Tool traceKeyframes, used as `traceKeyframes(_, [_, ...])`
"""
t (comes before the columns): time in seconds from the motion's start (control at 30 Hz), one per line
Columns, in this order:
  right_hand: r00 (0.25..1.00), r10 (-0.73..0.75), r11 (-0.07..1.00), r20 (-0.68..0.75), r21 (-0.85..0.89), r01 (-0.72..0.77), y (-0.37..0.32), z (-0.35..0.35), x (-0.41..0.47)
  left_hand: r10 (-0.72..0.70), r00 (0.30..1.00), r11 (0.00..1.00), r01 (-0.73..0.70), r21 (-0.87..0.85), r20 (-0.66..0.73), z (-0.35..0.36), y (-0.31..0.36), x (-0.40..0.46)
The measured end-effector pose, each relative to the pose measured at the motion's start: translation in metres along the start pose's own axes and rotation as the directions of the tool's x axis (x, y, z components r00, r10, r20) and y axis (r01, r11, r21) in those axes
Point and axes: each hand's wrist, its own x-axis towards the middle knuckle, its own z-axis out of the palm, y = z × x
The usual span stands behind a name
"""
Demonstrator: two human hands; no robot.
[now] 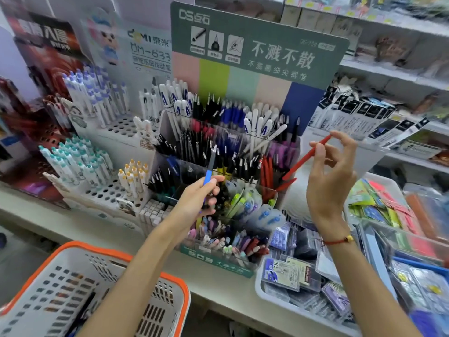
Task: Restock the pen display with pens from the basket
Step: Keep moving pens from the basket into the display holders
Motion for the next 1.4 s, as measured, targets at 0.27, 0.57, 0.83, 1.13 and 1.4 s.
traceKeyframes(0.27, [0.946, -0.117, 0.949, 0.303, -0.248, 0.197, 0.027, 0.017, -0.018, -0.028, 0.998, 0.997, 0.032, -0.075, 0.056, 0.001, 0.0, 0.005])
traceKeyframes(0.57, [0.92, -0.038, 0.875, 0.39, -0.432, 0.219, -0.007, 0.03, -0.008, -0.024, 0.994, 0.964, 0.052, -0.261, 0.11, -0.014, 0.009, -0.004])
traceKeyframes(0.83, [0.641, 0.244, 0.867, 0.728, 0.133, -0.48, -0.065, 0.067, -0.034, 0.025, 0.992, 0.999, -0.029, 0.03, 0.122, -0.023, 0.001, -0.009])
traceKeyframes(1.13, [0.825, 0.078, 0.903, 0.56, 0.311, -0.296, -0.079, 0.099, -0.055, 0.157, 0.984, 0.964, -0.134, 0.23, -0.083, -0.07, -0.002, -0.019])
traceKeyframes(1.4, [0.98, -0.135, 0.953, 0.147, 0.291, 0.087, -0.092, 0.14, -0.021, 0.413, 0.905, 0.289, -0.019, 0.957, -0.107, -0.11, 0.021, 0.034])
